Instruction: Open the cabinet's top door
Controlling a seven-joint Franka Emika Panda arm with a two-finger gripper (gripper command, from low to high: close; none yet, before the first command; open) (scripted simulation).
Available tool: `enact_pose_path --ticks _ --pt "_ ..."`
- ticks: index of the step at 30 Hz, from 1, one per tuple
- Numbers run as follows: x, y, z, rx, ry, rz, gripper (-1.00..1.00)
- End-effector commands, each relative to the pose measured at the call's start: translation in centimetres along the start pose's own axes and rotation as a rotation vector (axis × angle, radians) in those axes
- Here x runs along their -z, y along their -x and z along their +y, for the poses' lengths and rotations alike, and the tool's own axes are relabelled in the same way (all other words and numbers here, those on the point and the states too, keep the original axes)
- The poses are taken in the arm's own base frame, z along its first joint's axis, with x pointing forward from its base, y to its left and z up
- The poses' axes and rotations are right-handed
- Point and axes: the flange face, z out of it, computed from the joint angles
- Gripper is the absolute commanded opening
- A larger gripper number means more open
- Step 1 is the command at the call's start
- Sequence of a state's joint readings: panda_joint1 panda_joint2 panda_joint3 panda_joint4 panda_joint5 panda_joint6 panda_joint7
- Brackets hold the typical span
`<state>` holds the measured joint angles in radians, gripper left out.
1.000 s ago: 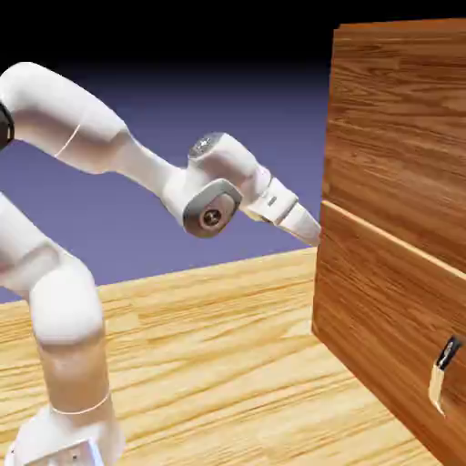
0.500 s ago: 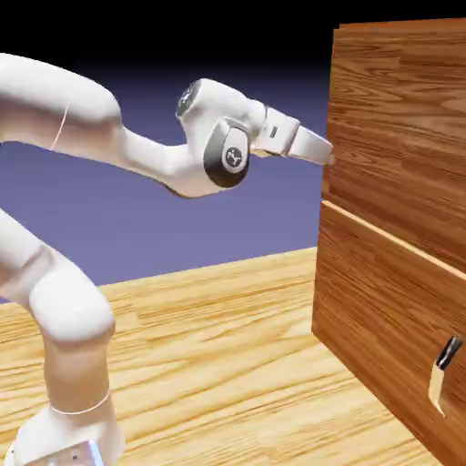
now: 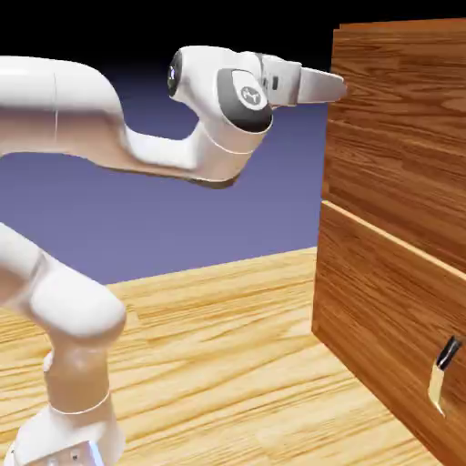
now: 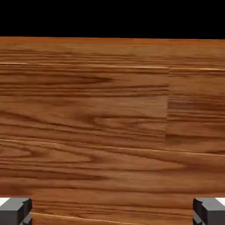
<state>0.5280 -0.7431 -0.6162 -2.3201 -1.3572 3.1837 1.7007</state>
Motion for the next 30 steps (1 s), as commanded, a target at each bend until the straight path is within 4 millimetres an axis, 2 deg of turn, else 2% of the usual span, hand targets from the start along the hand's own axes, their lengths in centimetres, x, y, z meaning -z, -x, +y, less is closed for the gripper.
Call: enact_pose_path --ticks 1,8,15,22,30 --pt "0.2 -0.5 0.2 -0.001 -0.012 0.010 0.00" --pt "0.9 -3.9 2.4 -0.008 -0.075 0.069 0.00" --pt "0.7 -6.6 6.4 -0.017 -0.106 0.109 0.00" --pt "-0.2 -8.5 12.0 -0.025 -0.101 0.128 0.00" --pt "-2.0 -9.7 20.0 -0.034 -0.051 0.125 0.00"
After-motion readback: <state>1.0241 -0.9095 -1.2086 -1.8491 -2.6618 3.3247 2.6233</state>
